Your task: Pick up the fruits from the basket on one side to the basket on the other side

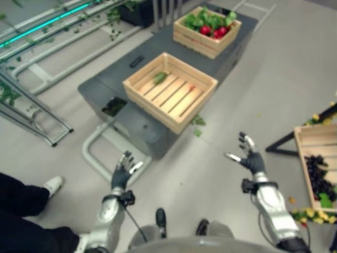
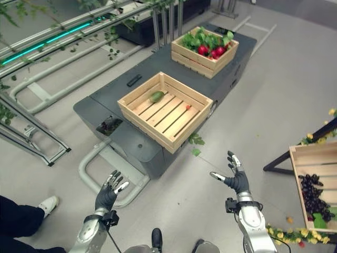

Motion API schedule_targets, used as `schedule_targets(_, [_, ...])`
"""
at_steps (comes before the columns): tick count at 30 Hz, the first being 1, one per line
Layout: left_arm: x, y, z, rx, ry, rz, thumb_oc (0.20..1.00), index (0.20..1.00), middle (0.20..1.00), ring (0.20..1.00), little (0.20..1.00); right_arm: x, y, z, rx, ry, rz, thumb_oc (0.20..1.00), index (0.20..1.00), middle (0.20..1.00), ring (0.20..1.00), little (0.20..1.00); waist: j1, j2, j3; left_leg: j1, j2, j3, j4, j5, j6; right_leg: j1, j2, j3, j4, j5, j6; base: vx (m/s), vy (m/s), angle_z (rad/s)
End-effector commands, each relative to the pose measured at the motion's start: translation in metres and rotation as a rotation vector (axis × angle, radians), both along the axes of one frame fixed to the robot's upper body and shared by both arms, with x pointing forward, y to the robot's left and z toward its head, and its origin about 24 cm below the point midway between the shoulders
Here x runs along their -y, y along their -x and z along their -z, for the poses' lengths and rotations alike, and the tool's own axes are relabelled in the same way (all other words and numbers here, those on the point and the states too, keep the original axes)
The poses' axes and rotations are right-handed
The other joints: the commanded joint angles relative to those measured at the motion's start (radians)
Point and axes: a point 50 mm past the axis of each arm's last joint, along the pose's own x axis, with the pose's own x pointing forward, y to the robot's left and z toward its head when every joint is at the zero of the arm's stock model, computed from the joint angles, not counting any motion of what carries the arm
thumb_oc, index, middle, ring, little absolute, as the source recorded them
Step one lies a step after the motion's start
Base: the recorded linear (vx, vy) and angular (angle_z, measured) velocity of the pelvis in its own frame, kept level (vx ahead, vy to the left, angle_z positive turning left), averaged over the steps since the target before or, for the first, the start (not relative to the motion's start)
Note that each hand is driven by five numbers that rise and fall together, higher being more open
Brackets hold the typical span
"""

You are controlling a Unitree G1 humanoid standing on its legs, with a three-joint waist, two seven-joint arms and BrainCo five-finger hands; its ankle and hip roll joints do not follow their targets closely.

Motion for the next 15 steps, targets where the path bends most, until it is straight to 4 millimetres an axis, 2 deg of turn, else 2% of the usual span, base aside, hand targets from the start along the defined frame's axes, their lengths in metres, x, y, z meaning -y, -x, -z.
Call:
schedule_targets(1, [-0.002,-0.011,-0.015,0.086,-0.056,0.024,1.0,1.0,1.0,1.0,1.0,0.006,-0.005,-0.003,0.026,0.01,0.045,1.0,1.0,1.0,1.0,1.0,-0.028,0.012,0.015,0.068,-0.007,-0.019,-0.005,-0.145,-0.032,-0.065,0.09,0.298,0.012,0.014,0.035,-0.07,0.102,1.3])
schedule_targets(3, [0.003,-0.014,-0.011,0.072,-0.067,0.045,1.0,1.0,1.0,1.0,1.0,0.011,0.003,0.012,-0.04,0.018,0.081,1.0,1.0,1.0,1.0,1.0,-0.052,0.008,-0.001,0.035,-0.023,-0.08,0.01,-0.123,-0.027,-0.029,0.156,0.497,0.016,-0.026,0.024,-0.02,0.099,1.09])
schedule_targets(4, [0.005,-0.015,-0.009,0.065,-0.071,0.049,1.0,1.0,1.0,1.0,1.0,0.014,0.008,0.019,-0.074,0.017,0.097,1.0,1.0,1.0,1.0,1.0,-0.057,0.01,-0.015,0.023,-0.029,-0.112,0.01,-0.113,-0.024,-0.006,0.179,0.56,0.013,-0.041,0.016,0.05,0.051,1.14])
schedule_targets(8, [0.006,-0.012,0.008,-0.009,-0.083,0.057,1.0,1.0,1.0,1.0,1.0,0.014,0.024,0.046,-0.199,-0.017,0.125,1.0,1.0,1.0,1.0,1.0,-0.057,0.006,-0.054,-0.008,-0.043,-0.163,0.018,-0.094,-0.026,0.044,0.22,0.624,-0.01,-0.077,-0.031,0.01,0.006,0.69])
schedule_targets(11, [0.005,-0.009,0.018,-0.058,-0.082,0.047,1.0,1.0,1.0,1.0,1.0,0.011,0.034,0.066,-0.307,-0.022,0.108,1.0,1.0,1.0,1.0,1.0,-0.048,0.006,-0.062,-0.008,-0.048,-0.169,0.017,-0.09,-0.034,0.052,0.206,0.637,-0.035,-0.056,-0.02,0.0,-0.051,0.28])
schedule_targets(13, [0.003,-0.007,0.025,-0.094,-0.058,0.022,1.0,1.0,1.0,1.0,1.0,0.009,0.036,0.073,-0.356,0.002,0.085,1.0,1.0,1.0,1.0,1.0,-0.04,0.011,-0.068,-0.008,-0.041,-0.16,0.02,-0.092,-0.041,0.065,0.205,0.631,-0.07,-0.051,-0.028,-0.02,-0.069,-0.01])
schedule_targets(15, [0.002,0.003,0.043,-0.187,-0.049,0.01,1.0,1.0,1.0,1.0,1.0,0.012,0.057,0.093,-0.486,0.009,0.104,1.0,1.0,1.0,1.0,1.0,-0.032,0.014,-0.085,-0.001,-0.037,-0.165,0.018,-0.092,-0.048,0.097,0.194,0.619,-0.105,-0.048,-0.036,0.04,-0.098,-0.05])
